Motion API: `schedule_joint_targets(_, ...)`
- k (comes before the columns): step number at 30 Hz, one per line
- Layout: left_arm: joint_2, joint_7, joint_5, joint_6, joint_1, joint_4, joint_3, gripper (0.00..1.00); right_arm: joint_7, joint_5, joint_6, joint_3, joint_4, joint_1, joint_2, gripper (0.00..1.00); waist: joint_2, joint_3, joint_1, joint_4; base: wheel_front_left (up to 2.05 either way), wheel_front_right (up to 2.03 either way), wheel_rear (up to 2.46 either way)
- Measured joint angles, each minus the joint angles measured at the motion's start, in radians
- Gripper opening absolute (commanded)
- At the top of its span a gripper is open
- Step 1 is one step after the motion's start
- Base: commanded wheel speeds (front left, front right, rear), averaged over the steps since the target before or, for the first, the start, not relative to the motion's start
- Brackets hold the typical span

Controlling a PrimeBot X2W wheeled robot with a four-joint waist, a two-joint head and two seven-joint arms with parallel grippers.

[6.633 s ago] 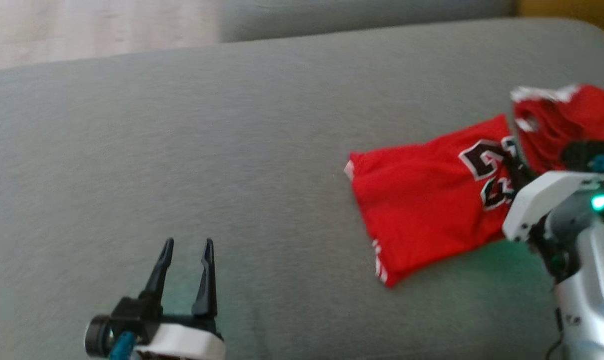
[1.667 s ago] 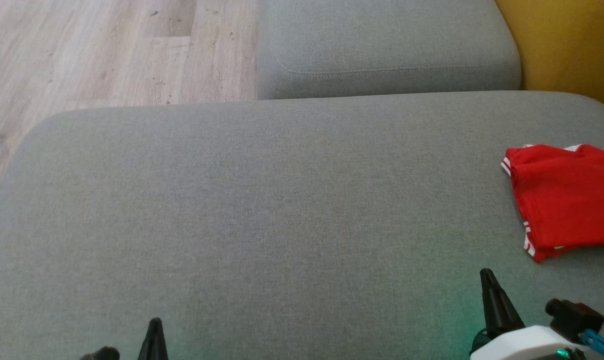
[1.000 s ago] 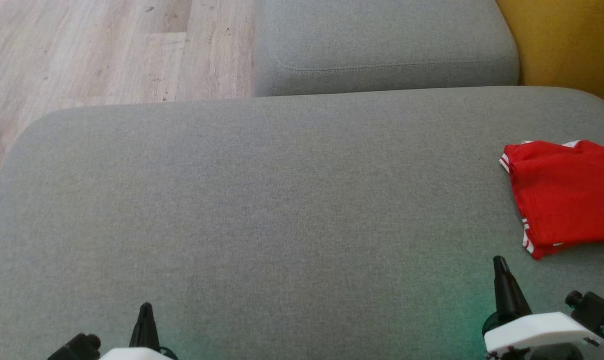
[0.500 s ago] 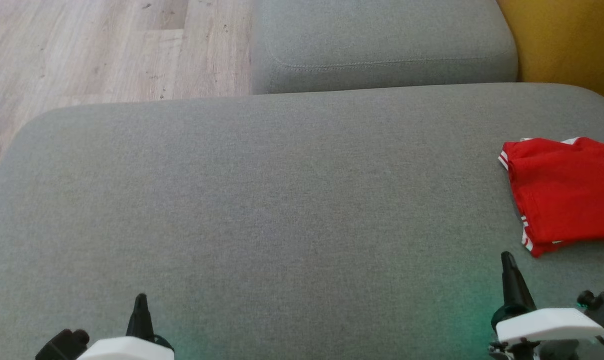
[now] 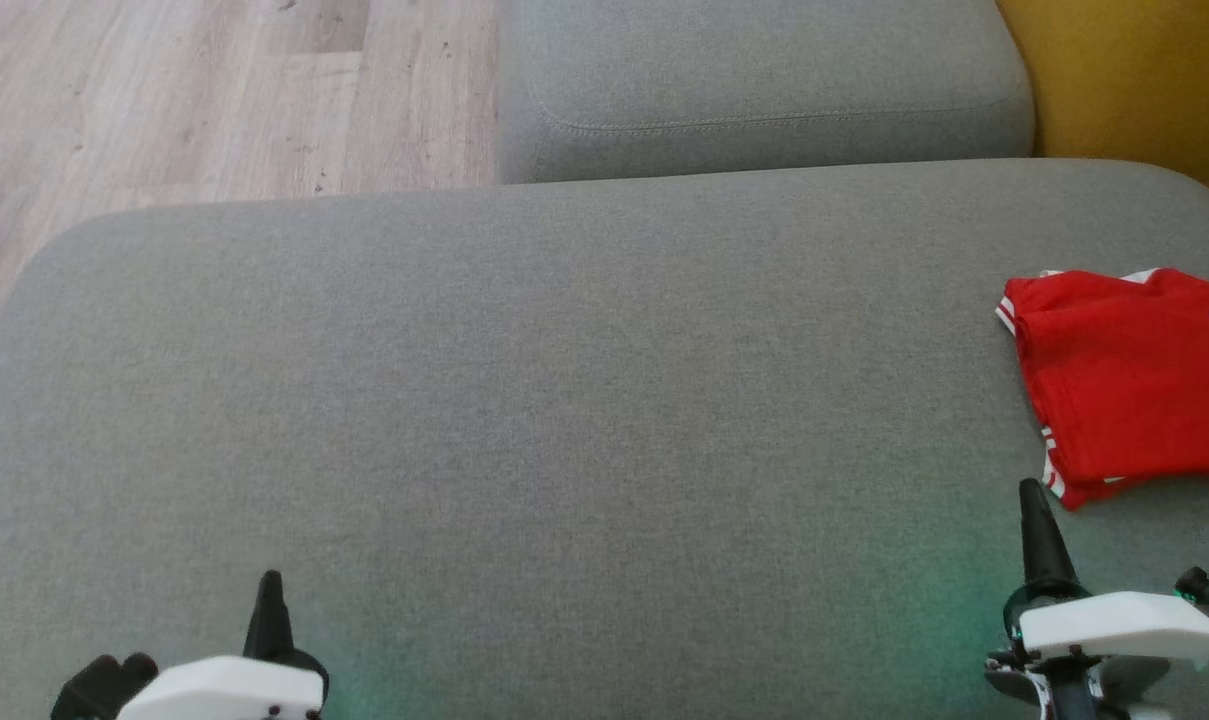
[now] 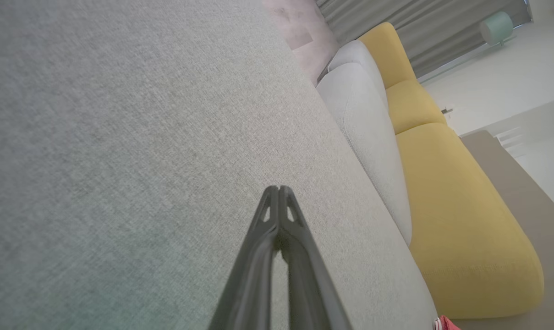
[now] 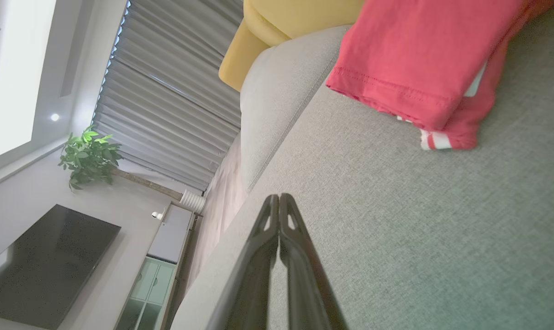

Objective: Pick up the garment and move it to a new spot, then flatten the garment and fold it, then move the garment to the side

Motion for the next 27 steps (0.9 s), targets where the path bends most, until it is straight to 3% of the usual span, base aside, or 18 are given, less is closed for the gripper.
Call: schedule_joint_targets(27,-0.049,0.07,-0.207,-0.09,-0.059,0.01,0.127,0.0,0.05,0.303,0.0,-0.042,0.008,-0.043,-0.002,0.0,0.0,0.014,-0.0001,-0.01,0.0,0.0,0.0)
